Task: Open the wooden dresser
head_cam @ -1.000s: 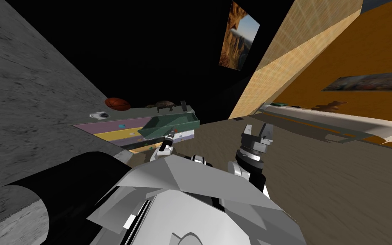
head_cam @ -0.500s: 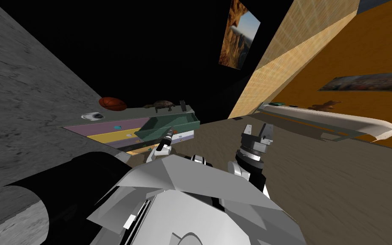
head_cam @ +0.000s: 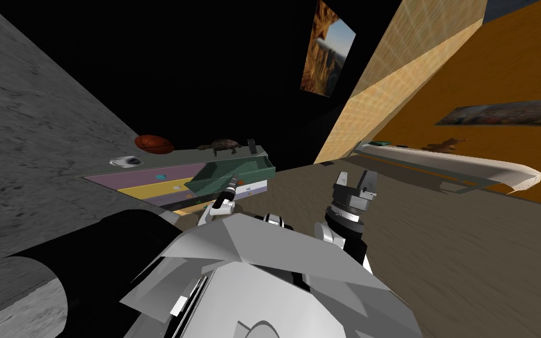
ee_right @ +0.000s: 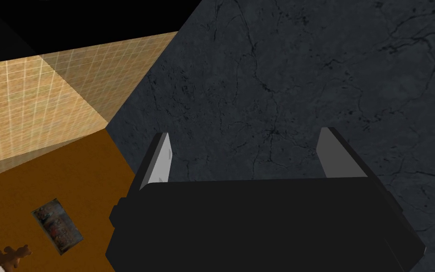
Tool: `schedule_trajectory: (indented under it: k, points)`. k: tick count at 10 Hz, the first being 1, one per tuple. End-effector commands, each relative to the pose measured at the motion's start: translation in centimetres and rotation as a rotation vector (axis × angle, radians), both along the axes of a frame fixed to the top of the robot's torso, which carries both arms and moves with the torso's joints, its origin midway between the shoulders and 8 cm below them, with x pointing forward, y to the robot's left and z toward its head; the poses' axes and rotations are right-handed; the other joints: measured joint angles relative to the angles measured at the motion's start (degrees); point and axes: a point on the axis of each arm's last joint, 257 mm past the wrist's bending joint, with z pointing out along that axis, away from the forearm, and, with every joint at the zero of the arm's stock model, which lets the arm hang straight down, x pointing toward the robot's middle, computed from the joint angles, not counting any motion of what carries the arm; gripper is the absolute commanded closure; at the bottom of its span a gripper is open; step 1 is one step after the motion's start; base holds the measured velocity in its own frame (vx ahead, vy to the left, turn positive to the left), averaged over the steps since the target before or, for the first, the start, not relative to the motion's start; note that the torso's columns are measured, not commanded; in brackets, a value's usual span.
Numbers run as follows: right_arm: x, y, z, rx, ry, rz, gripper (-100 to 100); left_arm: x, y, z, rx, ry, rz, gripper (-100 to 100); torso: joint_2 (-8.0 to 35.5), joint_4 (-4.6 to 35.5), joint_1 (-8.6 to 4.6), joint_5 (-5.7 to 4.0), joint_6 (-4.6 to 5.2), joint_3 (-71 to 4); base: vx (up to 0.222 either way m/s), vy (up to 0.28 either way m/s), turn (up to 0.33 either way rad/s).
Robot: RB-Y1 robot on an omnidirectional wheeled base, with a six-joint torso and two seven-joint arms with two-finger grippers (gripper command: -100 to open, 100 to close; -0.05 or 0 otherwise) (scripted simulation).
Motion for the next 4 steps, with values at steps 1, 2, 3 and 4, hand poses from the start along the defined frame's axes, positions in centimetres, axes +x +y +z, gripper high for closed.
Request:
schedule_trajectory:
  k: [1, 2, 3, 4]
  points:
    - [0.0, 0.0, 0.0, 0.0, 0.0, 0.0, 0, 0.0, 0.0, 0.0, 0.0, 0.0, 0.0, 0, 0.0, 0.0, 0.0, 0.0, 0.0, 0.0, 0.0, 0.0, 0.0]
    - [0.0, 0.0, 0.0, 0.0, 0.0, 0.0, 0, 0.0, 0.0, 0.0, 0.0, 0.0, 0.0, 0, 0.01, 0.0, 0.0, 0.0, 0.0, 0.0, 0.0, 0.0, 0.0]
    - [0.0, 0.0, 0.0, 0.0, 0.0, 0.0, 0, 0.0, 0.0, 0.0, 0.0, 0.0, 0.0, 0, 0.01, 0.0, 0.0, 0.0, 0.0, 0.01, 0.0, 0.0, 0.0]
    - [0.0, 0.0, 0.0, 0.0, 0.0, 0.0, 0, 0.0, 0.0, 0.0, 0.0, 0.0, 0.0, 0, 0.01, 0.0, 0.0, 0.0, 0.0, 0.01, 0.0, 0.0, 0.0]
